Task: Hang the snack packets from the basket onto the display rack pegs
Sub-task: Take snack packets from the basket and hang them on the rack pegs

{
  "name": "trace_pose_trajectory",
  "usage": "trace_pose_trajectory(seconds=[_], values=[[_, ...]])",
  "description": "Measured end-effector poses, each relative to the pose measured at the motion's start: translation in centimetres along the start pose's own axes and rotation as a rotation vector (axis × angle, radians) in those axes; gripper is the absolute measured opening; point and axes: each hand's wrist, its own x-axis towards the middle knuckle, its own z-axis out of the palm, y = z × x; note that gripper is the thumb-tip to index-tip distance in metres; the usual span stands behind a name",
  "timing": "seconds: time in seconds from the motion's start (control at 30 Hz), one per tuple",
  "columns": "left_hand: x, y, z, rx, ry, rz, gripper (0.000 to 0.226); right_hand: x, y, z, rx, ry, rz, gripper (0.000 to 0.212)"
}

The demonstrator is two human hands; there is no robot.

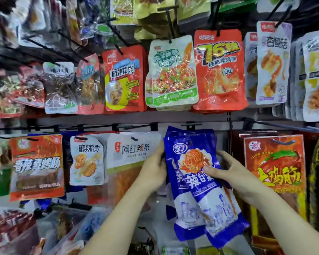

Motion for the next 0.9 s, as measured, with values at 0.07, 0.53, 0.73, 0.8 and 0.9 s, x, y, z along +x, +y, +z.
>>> trace_pose_trajectory(seconds=[0.07, 0.53, 0.73, 0.8, 0.9], values=[[1.5, -0.3, 0.1, 0.111, -0.037, 0.116, 0.052, 0.0, -0.1, -0.1, 0.011, 0.007, -0.007, 0.089], [-3.7, -0.8, 2.3, -0.365, -0.08, -0.356, 0.025, -3.2, 0.1, 1.5, 0.018, 0.043, -0.04, 0.076], [-6.3, 0.5, 2.2, -0.732, -0.099, -0.545, 0.035, -4.4, 1.6, 2.8, -0.047, 0.056, -0.093, 0.096], [-7.2, 1.3, 1.9, -0.689, -0.061, -0.515, 0.038, -4.6, 1.4, 2.5, -0.049, 0.05, -0.086, 0.096], [-8.4, 2.6, 1.3, -0.725, 0.087, -0.385, 0.033, -5.1, 0.9, 2.4, -0.032, 0.064, -0.076, 0.079]])
